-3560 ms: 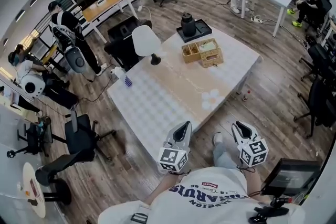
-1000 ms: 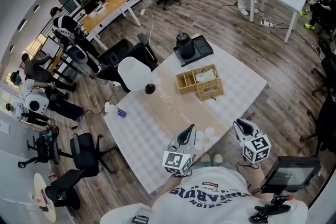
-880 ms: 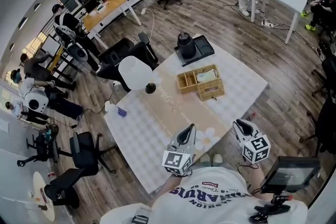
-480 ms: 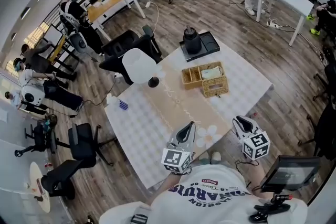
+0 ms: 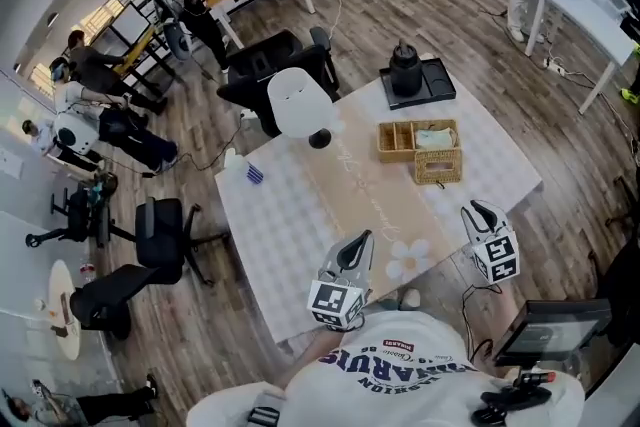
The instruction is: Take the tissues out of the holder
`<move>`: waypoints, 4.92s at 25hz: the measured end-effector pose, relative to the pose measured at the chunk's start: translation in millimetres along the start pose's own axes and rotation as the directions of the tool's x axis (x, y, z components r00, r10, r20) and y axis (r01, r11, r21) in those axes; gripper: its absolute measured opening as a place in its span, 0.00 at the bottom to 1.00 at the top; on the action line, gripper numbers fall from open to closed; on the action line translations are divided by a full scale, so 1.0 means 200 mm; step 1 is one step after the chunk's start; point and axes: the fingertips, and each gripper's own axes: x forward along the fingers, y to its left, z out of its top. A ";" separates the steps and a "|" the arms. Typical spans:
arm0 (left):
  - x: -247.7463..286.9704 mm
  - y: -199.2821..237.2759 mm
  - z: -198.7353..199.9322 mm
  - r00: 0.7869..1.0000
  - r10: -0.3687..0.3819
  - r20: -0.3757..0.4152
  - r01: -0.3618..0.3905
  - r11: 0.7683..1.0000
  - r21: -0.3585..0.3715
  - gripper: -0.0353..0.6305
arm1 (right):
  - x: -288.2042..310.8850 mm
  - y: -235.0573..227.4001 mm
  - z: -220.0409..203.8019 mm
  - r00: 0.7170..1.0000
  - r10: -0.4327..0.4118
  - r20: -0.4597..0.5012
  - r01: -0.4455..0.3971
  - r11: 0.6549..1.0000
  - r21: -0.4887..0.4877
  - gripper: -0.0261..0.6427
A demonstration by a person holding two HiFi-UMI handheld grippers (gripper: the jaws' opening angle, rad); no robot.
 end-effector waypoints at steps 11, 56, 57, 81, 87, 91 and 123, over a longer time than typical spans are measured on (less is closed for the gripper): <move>-0.05 0.17 -0.03 0.995 0.103 -0.005 -0.103 0.995 -0.017 0.06 | 0.59 -0.33 -0.06 0.976 -0.044 -0.212 -0.073 0.855 -0.513 0.25; -0.17 0.48 -0.13 0.925 0.371 -0.076 -0.377 0.922 -0.083 0.06 | 1.79 -0.76 -0.64 0.695 -0.218 -0.685 -0.496 0.545 -0.676 0.50; -0.17 0.49 -0.13 0.923 0.376 -0.077 -0.382 0.921 -0.083 0.06 | 1.81 -0.76 -0.64 0.694 -0.214 -0.688 -0.491 0.558 -0.669 0.50; -0.16 0.53 -0.15 0.920 0.381 -0.093 -0.388 0.918 -0.082 0.06 | 1.80 -0.72 -0.79 0.658 -0.170 -0.733 -0.499 0.631 -0.594 0.05; -0.13 0.53 -0.14 0.923 0.374 -0.087 -0.381 0.921 -0.078 0.06 | 1.80 -0.73 -0.79 0.674 -0.165 -0.720 -0.483 0.638 -0.599 0.05; -0.13 0.53 -0.13 0.926 0.367 -0.088 -0.374 0.925 -0.075 0.06 | 1.80 -0.73 -0.77 0.680 -0.167 -0.714 -0.474 0.642 -0.602 0.05; -0.08 0.43 -0.07 0.960 0.281 -0.018 -0.281 0.957 -0.064 0.06 | 1.63 -0.85 -0.24 0.778 -0.217 -0.590 -0.355 0.624 -0.697 0.05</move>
